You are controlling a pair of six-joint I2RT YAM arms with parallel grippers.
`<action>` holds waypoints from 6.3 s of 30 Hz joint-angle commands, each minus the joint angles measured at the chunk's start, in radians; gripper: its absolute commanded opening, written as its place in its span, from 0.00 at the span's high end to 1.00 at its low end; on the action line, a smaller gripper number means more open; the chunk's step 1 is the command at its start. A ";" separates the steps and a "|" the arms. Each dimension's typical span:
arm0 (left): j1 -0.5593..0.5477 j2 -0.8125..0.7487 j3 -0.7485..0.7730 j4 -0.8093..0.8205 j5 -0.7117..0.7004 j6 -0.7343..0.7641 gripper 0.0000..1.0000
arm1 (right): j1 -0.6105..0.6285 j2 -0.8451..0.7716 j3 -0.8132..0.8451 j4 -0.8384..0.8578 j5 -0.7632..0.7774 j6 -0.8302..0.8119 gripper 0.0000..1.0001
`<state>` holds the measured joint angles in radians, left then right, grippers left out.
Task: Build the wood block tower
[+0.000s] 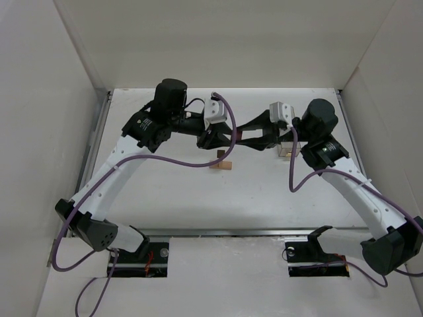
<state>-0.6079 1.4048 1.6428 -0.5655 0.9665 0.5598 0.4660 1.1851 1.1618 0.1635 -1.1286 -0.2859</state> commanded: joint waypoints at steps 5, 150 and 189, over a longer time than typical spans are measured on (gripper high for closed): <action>-0.003 -0.044 -0.011 0.053 -0.025 0.029 1.00 | 0.017 0.007 0.035 -0.013 -0.040 0.019 0.59; 0.042 -0.087 -0.397 0.236 -0.322 0.245 0.29 | -0.043 0.481 -0.360 1.651 -0.016 0.711 1.00; 0.011 0.005 -0.356 0.286 -0.247 0.195 0.88 | -0.043 0.438 -0.369 1.651 -0.005 0.720 1.00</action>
<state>-0.5941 1.4166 1.2480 -0.3470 0.7059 0.7582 0.4179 1.6608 0.7853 1.2942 -1.1065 0.4229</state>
